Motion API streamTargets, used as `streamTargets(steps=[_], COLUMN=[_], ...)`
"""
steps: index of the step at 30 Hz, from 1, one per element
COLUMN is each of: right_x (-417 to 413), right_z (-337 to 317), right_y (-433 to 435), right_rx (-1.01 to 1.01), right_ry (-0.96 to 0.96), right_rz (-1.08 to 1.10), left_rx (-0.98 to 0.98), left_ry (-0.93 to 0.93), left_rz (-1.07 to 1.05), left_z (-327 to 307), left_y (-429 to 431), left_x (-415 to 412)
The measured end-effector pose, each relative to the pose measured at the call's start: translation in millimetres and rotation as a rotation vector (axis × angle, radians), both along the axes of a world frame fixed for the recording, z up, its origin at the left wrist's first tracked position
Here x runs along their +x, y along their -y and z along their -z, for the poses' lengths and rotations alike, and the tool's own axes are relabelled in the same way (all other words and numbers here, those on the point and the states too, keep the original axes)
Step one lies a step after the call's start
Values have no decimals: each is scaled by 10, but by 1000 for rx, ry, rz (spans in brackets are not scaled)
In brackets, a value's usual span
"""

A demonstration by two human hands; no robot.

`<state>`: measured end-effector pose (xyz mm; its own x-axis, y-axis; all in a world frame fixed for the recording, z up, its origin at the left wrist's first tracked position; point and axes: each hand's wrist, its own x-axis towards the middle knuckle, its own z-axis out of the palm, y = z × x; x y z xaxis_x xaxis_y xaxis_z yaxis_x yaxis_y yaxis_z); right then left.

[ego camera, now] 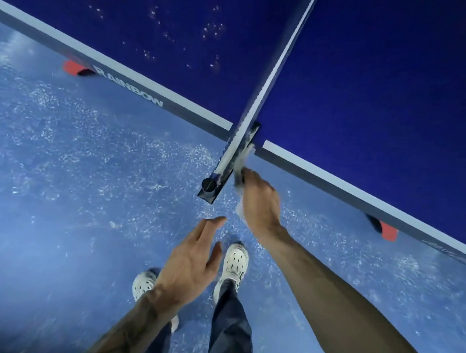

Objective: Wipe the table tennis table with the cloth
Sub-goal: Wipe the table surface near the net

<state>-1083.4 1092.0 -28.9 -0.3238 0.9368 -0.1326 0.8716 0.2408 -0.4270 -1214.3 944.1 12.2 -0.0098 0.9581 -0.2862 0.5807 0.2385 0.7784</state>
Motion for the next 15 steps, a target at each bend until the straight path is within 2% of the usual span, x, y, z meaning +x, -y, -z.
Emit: streamTargets(steps=[2, 4, 9, 15], right_x=[-57, -200, -758, -1382], right_z=[23, 19, -122, -660], right_y=[322, 627, 1089, 1052], right_rx=[-191, -267, -308, -209], right_ry=[49, 15, -52, -198], right_rz=[6, 105, 164, 223], left_rx=[-39, -59, -125, -80], left_ry=[-12, -45, -186, -365], left_rz=[10, 21, 32, 33], left_z=[-25, -47, -138, -519], left_y=[159, 275, 361, 149], left_x=[-195, -426, -1074, -1801])
